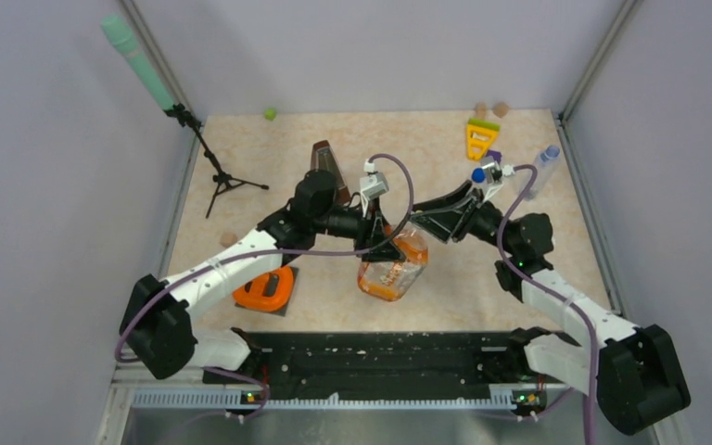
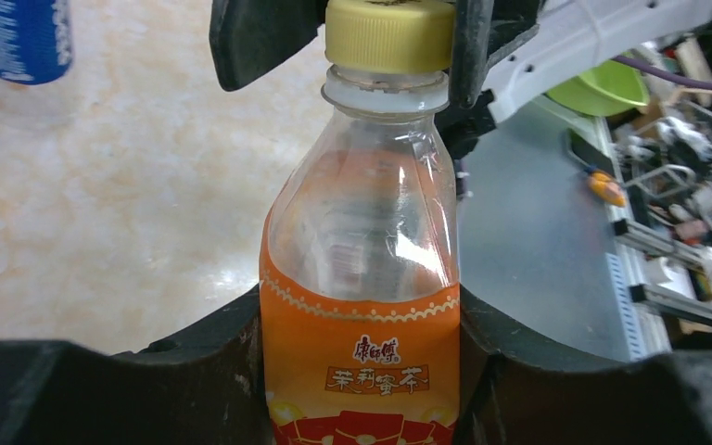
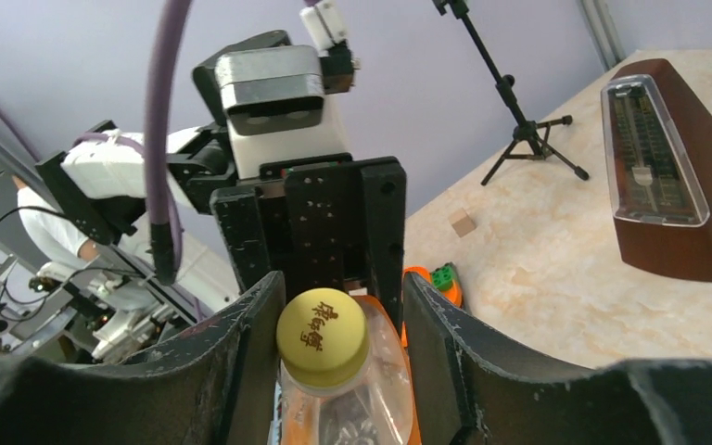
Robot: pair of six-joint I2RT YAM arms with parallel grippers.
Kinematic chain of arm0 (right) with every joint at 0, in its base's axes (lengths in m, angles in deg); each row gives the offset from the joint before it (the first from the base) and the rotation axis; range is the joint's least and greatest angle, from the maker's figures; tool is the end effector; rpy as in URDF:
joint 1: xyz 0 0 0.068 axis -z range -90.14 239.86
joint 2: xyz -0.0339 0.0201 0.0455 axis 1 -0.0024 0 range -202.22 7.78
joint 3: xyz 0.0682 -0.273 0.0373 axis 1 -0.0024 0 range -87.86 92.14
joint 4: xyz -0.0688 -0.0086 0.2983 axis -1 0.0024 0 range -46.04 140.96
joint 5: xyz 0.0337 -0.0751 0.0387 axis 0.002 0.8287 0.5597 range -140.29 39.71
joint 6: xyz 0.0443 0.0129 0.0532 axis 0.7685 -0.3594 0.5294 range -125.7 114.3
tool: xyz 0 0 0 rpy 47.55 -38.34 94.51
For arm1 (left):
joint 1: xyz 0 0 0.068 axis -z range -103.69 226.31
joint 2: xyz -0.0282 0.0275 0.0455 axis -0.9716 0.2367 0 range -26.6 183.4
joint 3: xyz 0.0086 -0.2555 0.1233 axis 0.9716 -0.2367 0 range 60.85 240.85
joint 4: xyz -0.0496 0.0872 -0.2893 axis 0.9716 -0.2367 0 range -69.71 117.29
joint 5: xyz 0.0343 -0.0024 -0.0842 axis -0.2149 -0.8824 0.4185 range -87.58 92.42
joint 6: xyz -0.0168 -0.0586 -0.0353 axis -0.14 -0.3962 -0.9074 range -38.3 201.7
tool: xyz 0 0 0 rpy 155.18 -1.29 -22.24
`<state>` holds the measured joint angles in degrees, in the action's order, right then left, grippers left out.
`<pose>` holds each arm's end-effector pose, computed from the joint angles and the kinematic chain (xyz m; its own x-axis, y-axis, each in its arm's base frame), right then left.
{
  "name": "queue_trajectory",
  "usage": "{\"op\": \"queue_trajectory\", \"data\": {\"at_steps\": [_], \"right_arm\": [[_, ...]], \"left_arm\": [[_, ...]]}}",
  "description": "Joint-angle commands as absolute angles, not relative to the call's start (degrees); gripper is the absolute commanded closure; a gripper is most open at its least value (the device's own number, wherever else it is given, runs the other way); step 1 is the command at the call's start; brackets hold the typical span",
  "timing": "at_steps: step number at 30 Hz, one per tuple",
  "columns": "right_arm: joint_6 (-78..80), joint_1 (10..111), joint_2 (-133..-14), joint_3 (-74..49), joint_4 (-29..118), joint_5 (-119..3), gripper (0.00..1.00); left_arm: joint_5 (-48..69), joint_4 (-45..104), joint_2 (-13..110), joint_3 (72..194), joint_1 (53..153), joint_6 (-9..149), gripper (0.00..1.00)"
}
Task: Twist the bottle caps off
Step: Unscrew the bottle cap from the plastic bottle.
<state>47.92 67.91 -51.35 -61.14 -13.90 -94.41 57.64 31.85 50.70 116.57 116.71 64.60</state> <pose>0.2279 0.1351 0.2934 -0.4492 0.4422 -0.7763 -0.8257 0.1262 0.5497 0.2401 -0.2665 0.2991 -0.4976 0.2032 -0.8433 0.8595 -0.0155 -0.5109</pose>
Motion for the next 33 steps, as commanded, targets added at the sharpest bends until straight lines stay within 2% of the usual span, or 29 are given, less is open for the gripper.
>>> {"op": "queue_trajectory", "data": {"at_steps": [1, 4, 7, 11, 15, 21, 33], "right_arm": [[44.4, 67.9, -49.2, -58.7, -8.7, -90.9, 0.51], [44.0, 67.8, -48.7, -58.5, -7.0, -89.2, 0.48], [42.0, 66.3, -48.5, -57.7, -4.6, -87.5, 0.48], [40.4, 63.9, -47.5, -57.9, -2.0, -81.5, 0.48], [40.6, 63.3, -47.0, -58.1, -1.3, -78.2, 0.53], [42.1, 63.2, -46.2, -58.6, -3.2, -76.9, 0.49], [43.0, 62.9, -47.6, -57.9, -3.2, -73.4, 0.48]], "left_arm": [[46.4, 27.9, 45.6, 120.3, 119.2, 70.9, 1.00], [37.0, 23.9, 44.8, 121.4, 122.9, 73.6, 1.00], [22.6, 18.6, 45.6, 124.0, 126.2, 75.0, 1.00], [12.8, 17.1, 45.3, 125.2, 128.9, 75.4, 1.00], [4.9, 18.0, 44.0, 124.1, 131.0, 75.2, 1.00], [-1.6, 17.4, 43.5, 123.6, 132.0, 76.1, 1.00], [-3.0, 17.7, 43.6, 123.8, 133.6, 77.3, 1.00]]}}
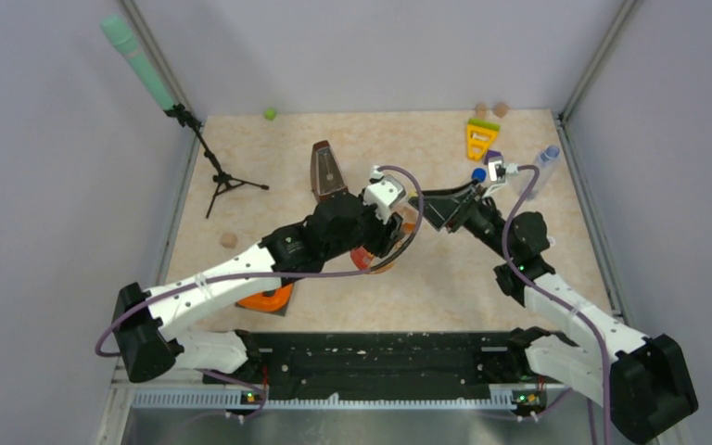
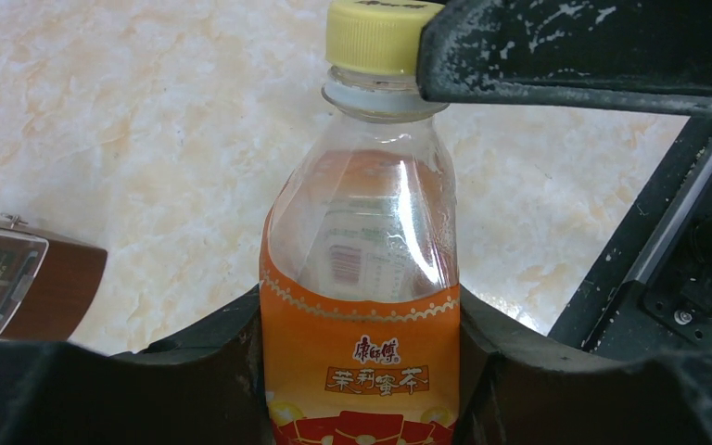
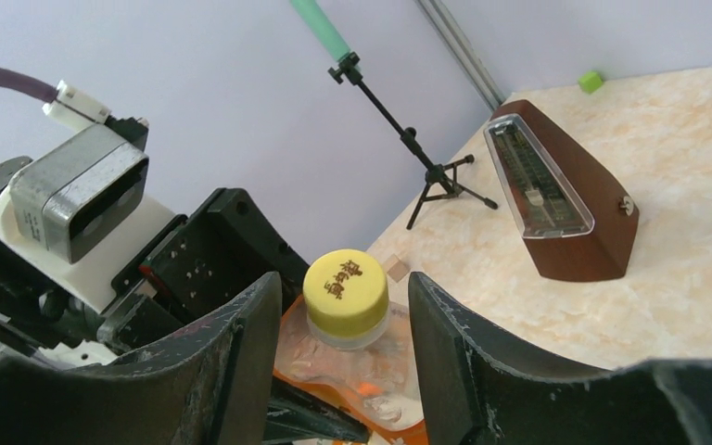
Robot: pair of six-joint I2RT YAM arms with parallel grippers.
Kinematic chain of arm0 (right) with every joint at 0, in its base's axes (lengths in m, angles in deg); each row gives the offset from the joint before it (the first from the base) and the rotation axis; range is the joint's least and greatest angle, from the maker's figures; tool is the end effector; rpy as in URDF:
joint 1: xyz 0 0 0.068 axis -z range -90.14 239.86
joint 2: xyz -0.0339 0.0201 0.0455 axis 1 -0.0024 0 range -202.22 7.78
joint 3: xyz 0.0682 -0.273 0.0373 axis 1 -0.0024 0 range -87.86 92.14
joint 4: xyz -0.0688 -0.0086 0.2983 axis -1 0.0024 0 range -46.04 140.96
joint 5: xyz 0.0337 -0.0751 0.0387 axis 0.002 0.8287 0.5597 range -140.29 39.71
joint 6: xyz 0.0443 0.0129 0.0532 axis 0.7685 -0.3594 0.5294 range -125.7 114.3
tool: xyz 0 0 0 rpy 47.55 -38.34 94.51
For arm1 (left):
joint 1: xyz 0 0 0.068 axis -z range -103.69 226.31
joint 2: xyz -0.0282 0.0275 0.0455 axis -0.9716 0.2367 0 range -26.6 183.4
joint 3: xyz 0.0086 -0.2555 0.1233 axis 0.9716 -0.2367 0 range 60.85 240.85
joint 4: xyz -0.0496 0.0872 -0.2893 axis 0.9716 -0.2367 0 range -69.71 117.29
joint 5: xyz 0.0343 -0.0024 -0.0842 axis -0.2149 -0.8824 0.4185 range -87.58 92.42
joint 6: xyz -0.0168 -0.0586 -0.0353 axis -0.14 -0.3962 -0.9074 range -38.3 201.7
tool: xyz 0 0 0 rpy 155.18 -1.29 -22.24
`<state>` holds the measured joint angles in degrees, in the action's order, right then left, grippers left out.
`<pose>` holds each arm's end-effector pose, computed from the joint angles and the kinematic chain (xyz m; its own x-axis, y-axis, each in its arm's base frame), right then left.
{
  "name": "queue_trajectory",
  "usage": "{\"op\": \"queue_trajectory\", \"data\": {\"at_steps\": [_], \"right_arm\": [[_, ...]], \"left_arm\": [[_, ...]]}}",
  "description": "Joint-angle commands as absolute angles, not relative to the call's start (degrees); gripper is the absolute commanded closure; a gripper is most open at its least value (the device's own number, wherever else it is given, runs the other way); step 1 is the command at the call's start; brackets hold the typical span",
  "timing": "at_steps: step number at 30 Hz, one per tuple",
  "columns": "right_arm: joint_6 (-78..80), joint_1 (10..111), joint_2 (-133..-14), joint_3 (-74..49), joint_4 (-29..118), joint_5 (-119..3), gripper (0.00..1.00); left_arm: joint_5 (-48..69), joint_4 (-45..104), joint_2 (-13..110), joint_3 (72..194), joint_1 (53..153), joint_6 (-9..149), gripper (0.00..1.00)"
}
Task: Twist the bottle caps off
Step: Unscrew the bottle cap from the plastic bottle.
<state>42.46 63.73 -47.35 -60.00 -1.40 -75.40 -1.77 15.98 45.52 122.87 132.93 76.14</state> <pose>0.2315 0.1408 0.2980 -0.3811 0.5646 -0.7321 -0.7151 0.3219 0.6205 0.1995 -0.2951 0.3354 -0.2769 0.2448 -0.9292 0.7722 0.6322 -0.0636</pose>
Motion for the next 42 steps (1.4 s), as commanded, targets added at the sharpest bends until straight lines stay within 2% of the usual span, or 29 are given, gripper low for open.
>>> {"op": "queue_trajectory", "data": {"at_steps": [1, 8, 10, 15, 20, 24, 26, 28, 30, 32, 35, 39, 42], "right_arm": [[43.2, 62.8, -47.8, -57.8, -3.3, -72.8, 0.48], [43.2, 61.4, -50.4, -56.5, -4.4, -72.8, 0.59], [42.9, 61.5, -50.4, -56.4, -4.2, -72.4, 0.58], [42.7, 61.4, -49.9, -56.5, -3.5, -71.0, 0.49], [42.7, 61.5, -49.6, -56.5, -3.0, -69.3, 0.52], [43.2, 61.4, -50.1, -56.5, -4.1, -69.7, 0.61], [43.4, 61.5, -50.2, -56.3, -4.3, -69.6, 0.73], [43.3, 61.5, -50.4, -56.0, -4.2, -69.8, 0.76], [43.1, 61.5, -50.5, -56.0, -4.6, -70.1, 0.86], [42.3, 61.5, -50.6, -55.8, -5.3, -72.3, 1.00], [40.0, 62.4, -50.5, -55.7, -8.2, -79.2, 1.00], [47.4, 67.0, -51.9, -55.5, -18.1, -92.5, 1.00], [56.5, 67.5, -54.6, -54.7, -32.0, -100.6, 1.00]], "left_arm": [[-3.0, 17.8, 43.6, 123.7, 133.8, 77.4, 1.00], [-3.1, 18.8, 43.7, 123.2, 134.4, 77.8, 1.00], [-3.1, 18.7, 43.8, 123.2, 134.5, 77.8, 1.00], [-3.2, 18.7, 43.9, 123.0, 134.7, 77.6, 1.00], [-3.9, 18.4, 44.2, 123.4, 134.9, 78.0, 1.00], [-4.6, 18.1, 44.4, 123.7, 135.1, 78.4, 1.00], [-4.8, 18.1, 44.6, 123.8, 135.1, 78.5, 1.00], [-4.7, 18.1, 44.8, 123.8, 135.2, 78.4, 1.00], [-4.4, 17.9, 44.9, 123.9, 135.1, 78.5, 1.00], [-3.7, 17.7, 44.3, 123.7, 135.1, 77.9, 1.00], [8.4, 20.1, 41.9, 121.7, 131.5, 77.1, 1.00], [46.6, 32.5, 39.8, 116.5, 118.7, 68.9, 1.00], [64.5, 45.3, 41.4, 115.5, 113.9, 59.7, 1.00]]}}
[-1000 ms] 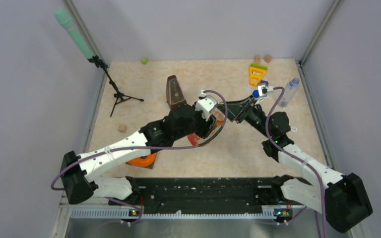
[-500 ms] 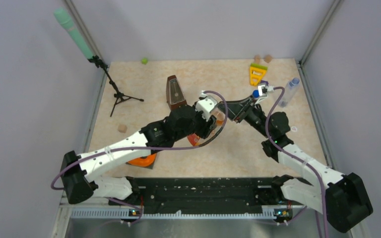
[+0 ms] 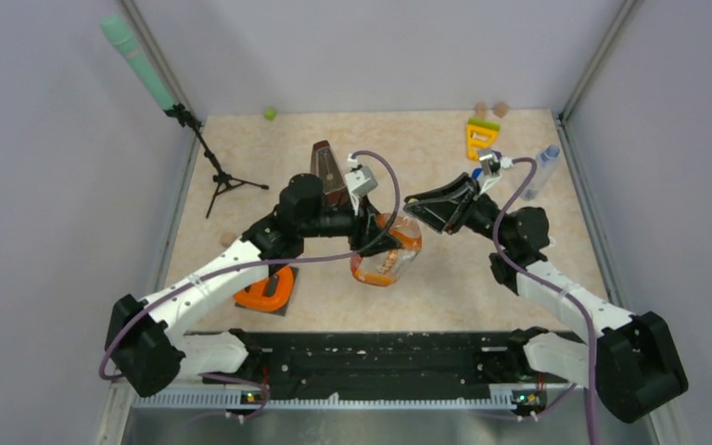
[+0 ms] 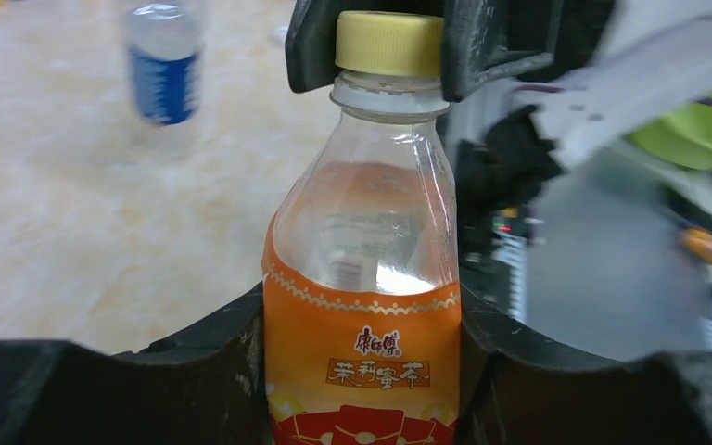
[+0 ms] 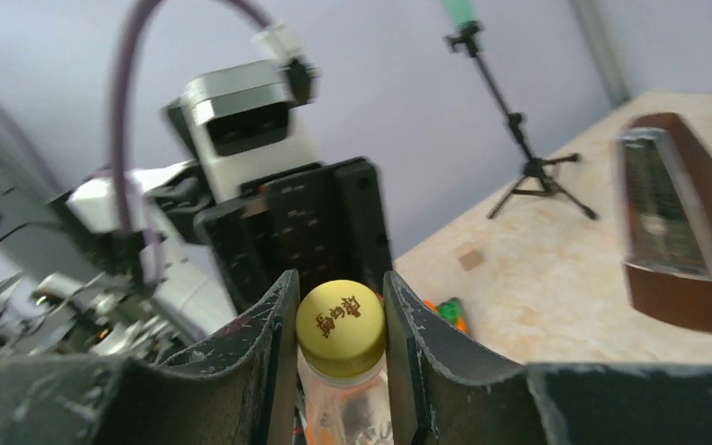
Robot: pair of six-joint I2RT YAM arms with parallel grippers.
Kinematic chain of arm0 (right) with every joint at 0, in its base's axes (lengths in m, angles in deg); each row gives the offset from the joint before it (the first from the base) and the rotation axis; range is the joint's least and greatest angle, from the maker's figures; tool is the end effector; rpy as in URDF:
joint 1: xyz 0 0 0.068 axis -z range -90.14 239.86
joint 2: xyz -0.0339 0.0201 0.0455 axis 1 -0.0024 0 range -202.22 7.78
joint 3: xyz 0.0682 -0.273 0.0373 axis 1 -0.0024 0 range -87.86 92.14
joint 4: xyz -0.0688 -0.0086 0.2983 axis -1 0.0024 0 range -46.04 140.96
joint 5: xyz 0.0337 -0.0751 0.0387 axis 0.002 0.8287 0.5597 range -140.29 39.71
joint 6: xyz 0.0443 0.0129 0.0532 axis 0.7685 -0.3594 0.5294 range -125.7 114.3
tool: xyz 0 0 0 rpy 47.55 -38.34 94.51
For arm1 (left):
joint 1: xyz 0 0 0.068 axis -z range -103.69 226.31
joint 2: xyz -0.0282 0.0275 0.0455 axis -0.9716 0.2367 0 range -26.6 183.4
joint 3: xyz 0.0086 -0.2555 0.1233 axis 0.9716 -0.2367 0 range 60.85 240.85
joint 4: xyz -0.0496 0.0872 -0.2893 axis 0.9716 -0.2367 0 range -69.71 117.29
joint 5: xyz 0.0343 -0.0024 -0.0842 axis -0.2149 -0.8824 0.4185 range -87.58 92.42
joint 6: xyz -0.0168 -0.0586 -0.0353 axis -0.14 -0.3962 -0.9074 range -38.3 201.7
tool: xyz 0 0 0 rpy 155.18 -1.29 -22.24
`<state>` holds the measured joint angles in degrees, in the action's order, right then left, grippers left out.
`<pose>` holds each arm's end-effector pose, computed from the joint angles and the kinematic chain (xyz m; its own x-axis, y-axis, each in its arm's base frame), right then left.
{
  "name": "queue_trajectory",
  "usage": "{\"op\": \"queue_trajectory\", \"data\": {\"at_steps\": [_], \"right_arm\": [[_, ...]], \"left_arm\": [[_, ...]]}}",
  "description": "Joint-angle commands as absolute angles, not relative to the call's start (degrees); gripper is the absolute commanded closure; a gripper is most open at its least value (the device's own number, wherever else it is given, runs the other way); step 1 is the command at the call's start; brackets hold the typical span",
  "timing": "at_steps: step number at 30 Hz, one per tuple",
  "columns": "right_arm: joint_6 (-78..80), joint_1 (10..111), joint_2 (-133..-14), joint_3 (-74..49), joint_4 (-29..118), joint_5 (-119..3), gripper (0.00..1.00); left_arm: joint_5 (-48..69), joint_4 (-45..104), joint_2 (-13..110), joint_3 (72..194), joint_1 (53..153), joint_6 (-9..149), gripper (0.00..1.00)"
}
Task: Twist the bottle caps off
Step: Unscrew the bottle cap from the plastic bottle.
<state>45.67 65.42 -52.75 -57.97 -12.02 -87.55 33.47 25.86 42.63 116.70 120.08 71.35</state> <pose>0.2359 0.1455 0.3072 -0.4033 0.4998 -0.7665 -0.8208 0.1727 0.5445 0.2249 -0.2566 0.3301 -0.3527 0.1248 -0.9274 0.9041 0.3010 -0.3033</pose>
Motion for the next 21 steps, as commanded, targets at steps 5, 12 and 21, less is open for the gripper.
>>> {"op": "queue_trajectory", "data": {"at_steps": [5, 12, 21], "right_arm": [[71.6, 67.8, -59.6, -53.2, -54.4, -105.8, 1.00], [69.2, 69.3, -54.8, -53.0, -52.1, -105.9, 1.00], [66.4, 71.6, -49.9, -54.4, -44.1, -99.6, 1.00]], "left_arm": [[77.4, 66.2, 46.4, 116.3, 112.7, 43.4, 1.00], [81.2, 64.5, 48.5, 115.5, 112.6, 44.6, 1.00], [70.7, 23.9, 46.8, 118.3, 111.9, 74.6, 1.00]]}}
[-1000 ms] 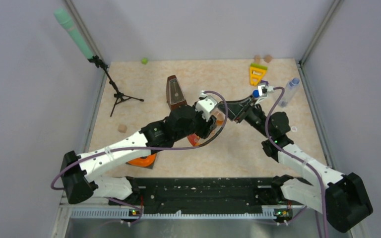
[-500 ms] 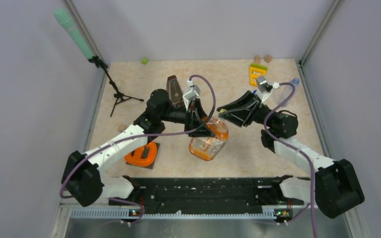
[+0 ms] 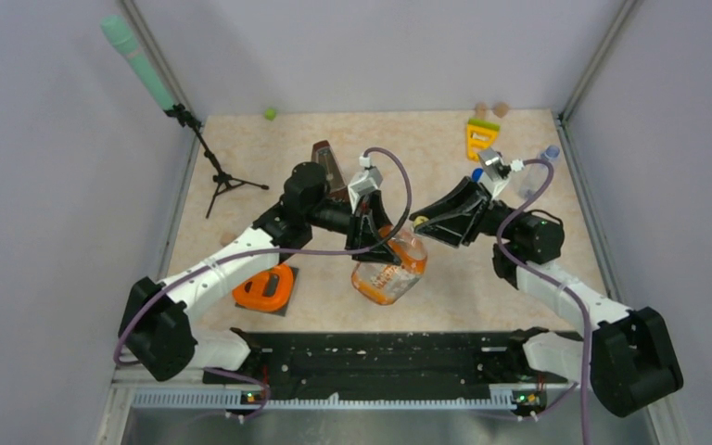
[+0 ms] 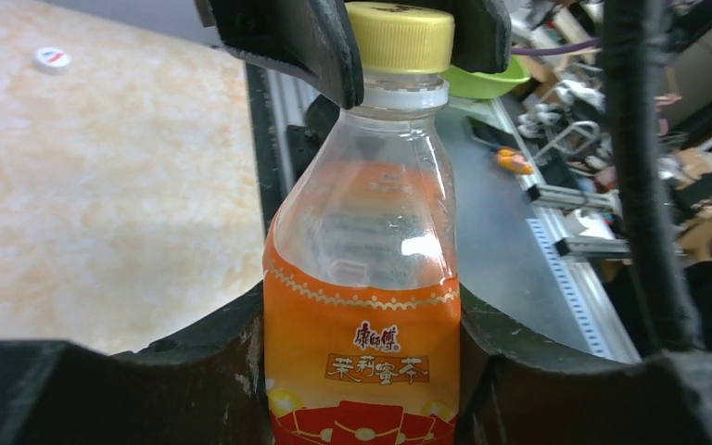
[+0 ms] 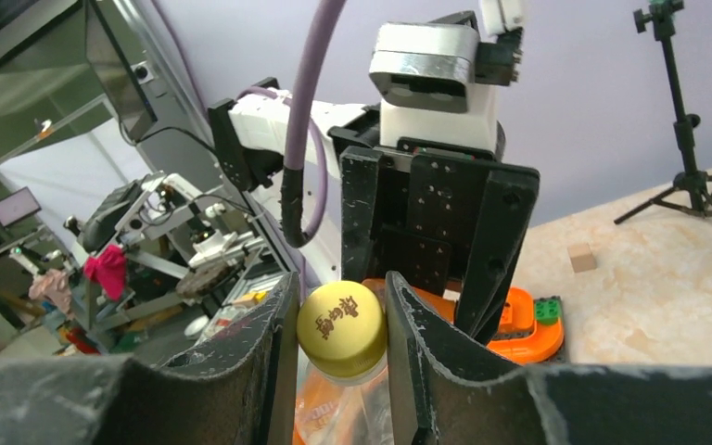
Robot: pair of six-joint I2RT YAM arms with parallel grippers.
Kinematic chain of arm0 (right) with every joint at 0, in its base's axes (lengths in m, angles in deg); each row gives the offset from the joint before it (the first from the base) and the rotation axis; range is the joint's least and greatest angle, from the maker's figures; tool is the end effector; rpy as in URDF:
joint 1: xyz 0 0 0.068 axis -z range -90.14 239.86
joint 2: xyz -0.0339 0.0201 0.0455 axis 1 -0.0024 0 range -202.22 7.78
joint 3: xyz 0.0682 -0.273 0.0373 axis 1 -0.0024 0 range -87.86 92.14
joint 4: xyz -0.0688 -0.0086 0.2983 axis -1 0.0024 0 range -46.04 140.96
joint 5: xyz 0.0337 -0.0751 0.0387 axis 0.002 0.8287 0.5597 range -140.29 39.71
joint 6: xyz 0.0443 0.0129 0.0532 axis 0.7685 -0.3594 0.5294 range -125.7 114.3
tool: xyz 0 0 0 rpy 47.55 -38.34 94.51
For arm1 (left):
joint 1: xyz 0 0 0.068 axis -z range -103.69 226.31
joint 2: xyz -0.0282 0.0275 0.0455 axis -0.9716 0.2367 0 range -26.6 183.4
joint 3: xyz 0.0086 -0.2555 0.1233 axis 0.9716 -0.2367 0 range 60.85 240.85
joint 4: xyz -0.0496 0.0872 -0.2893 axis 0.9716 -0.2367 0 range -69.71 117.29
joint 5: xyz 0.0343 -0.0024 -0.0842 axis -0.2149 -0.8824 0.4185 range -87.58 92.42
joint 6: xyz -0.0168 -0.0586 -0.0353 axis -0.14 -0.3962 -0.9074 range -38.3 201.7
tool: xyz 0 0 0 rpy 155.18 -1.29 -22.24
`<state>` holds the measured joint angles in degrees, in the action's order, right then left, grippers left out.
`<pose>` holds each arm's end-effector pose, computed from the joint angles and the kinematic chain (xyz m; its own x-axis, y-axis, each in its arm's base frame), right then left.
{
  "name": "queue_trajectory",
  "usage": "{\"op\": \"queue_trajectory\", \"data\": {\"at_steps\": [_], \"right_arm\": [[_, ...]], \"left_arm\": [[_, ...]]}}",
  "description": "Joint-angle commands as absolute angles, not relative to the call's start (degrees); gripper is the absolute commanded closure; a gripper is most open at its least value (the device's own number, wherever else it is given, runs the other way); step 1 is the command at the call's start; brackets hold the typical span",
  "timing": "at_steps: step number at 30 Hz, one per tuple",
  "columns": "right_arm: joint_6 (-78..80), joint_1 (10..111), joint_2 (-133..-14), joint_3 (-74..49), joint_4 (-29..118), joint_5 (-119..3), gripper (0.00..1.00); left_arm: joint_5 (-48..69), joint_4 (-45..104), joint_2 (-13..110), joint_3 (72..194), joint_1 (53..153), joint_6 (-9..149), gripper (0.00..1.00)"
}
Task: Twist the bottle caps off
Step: Unscrew the bottle cap from the plastic bottle.
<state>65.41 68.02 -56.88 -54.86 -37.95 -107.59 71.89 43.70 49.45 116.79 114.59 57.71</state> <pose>0.2138 0.1379 0.3408 -0.4319 0.3777 -0.8191 -0.9019 -0.1731 0.3958 0.2357 -0.2547 0.3305 -0.4328 0.1599 -0.8872 0.8482 -0.2612 -0.4609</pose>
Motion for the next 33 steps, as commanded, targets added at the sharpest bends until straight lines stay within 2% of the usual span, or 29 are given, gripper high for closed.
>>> {"op": "queue_trajectory", "data": {"at_steps": [1, 3, 6, 9, 13, 16, 17, 20, 23, 29, 33], "right_arm": [[65.1, 71.6, -49.0, -54.4, -40.5, -98.0, 1.00], [63.6, 71.7, -46.5, -55.8, -35.8, -92.2, 1.00], [58.1, 71.3, -41.7, -54.7, -20.1, -88.1, 1.00], [54.3, 70.9, -38.3, -56.1, -20.1, -88.0, 1.00], [49.4, 70.4, -35.9, -56.4, -10.3, -84.1, 1.00], [50.7, 70.2, -39.1, -56.6, -14.8, -88.1, 1.00], [51.5, 70.3, -39.9, -56.4, -14.6, -88.5, 0.84], [50.6, 69.8, -40.2, -56.8, -12.1, -86.3, 0.52], [45.4, 68.4, -39.4, -54.9, -4.3, -84.2, 0.33], [31.3, 61.2, -38.8, -48.4, 16.5, -71.9, 0.31], [30.8, 60.4, -39.7, -47.6, 24.3, -64.9, 0.31]], "left_arm": [[67.7, 20.6, 46.9, 118.9, 112.0, 76.0, 1.00], [63.8, 19.4, 46.8, 118.3, 112.1, 76.7, 1.00], [60.7, 19.2, 46.6, 117.6, 112.1, 77.3, 1.00], [61.4, 23.1, 46.2, 116.5, 112.1, 75.4, 1.00], [63.1, 23.2, 47.6, 117.7, 112.2, 75.1, 1.00], [62.9, 23.0, 47.6, 118.4, 112.7, 74.9, 1.00], [62.0, 23.1, 47.2, 118.4, 112.9, 74.7, 1.00], [57.4, 23.7, 46.0, 118.2, 113.8, 74.1, 1.00], [46.9, 22.1, 44.5, 118.9, 116.0, 74.1, 1.00], [28.8, 19.7, 42.9, 120.6, 122.8, 75.2, 1.00], [14.0, 20.2, 41.8, 120.6, 127.8, 74.9, 1.00]]}}
